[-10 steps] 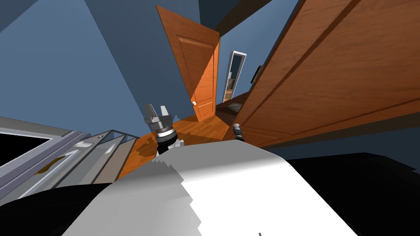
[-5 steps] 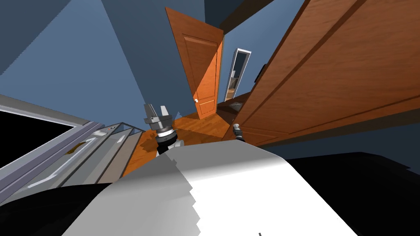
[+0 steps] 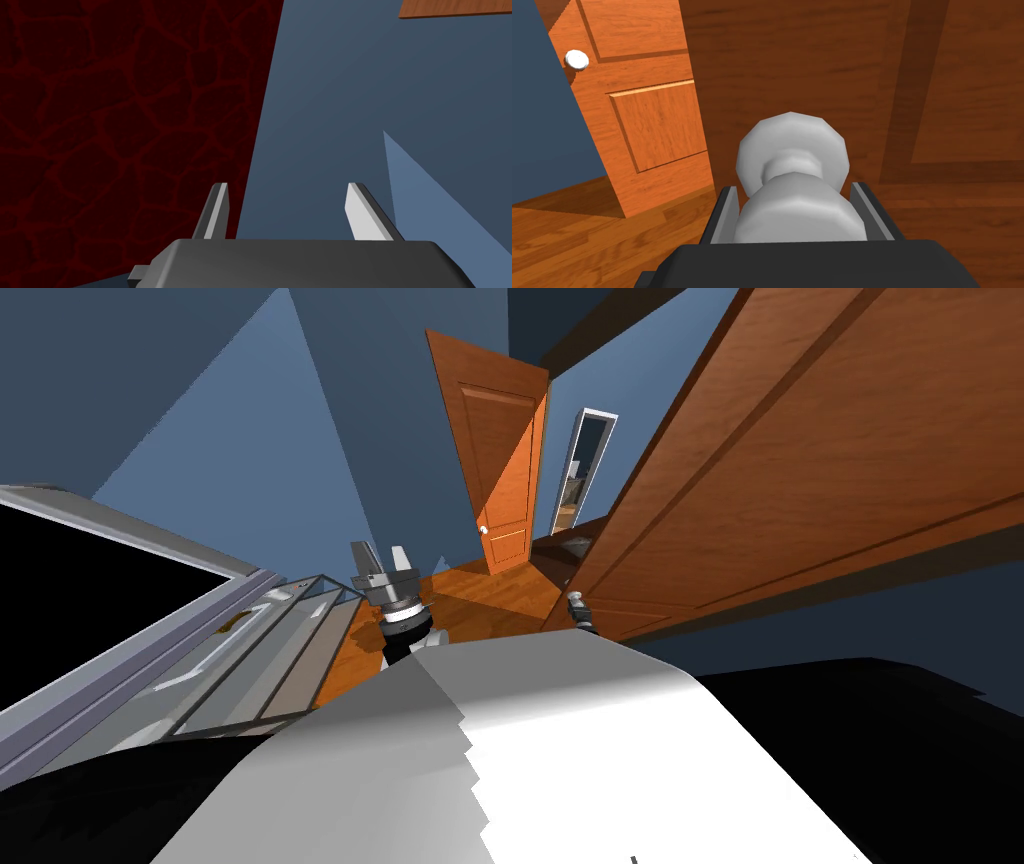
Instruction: Pull the door open
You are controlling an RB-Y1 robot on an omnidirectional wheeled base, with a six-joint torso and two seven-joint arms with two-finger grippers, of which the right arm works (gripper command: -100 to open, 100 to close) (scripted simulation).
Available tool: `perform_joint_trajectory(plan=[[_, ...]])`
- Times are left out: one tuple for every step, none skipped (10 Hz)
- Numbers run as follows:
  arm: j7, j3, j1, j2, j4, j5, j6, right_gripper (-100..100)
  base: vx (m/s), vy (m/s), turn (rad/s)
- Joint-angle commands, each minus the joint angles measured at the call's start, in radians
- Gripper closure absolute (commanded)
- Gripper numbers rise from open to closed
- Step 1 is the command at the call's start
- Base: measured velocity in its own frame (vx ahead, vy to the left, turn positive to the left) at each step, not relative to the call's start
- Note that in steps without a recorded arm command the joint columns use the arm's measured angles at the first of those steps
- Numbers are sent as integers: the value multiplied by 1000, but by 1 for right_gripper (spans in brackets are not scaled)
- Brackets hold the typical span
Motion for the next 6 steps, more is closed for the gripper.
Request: perform_joint_trajectory(plan=[[0, 0, 0, 0, 0, 0, 0, 100, -93, -17, 29], [-18, 21, 12, -13, 0, 8, -17, 100, -150, -23, 119], [-23, 26, 15, -17, 0, 10, -21, 100, -194, -33, 117], [-33, 36, 21, -26, -1, 14, -32, 100, -194, -16, 88], [-43, 47, 27, -35, -1, 18, -43, 100, -197, -19, 80], [-54, 59, 34, -45, -2, 22, -55, 100, -191, -22, 97]])
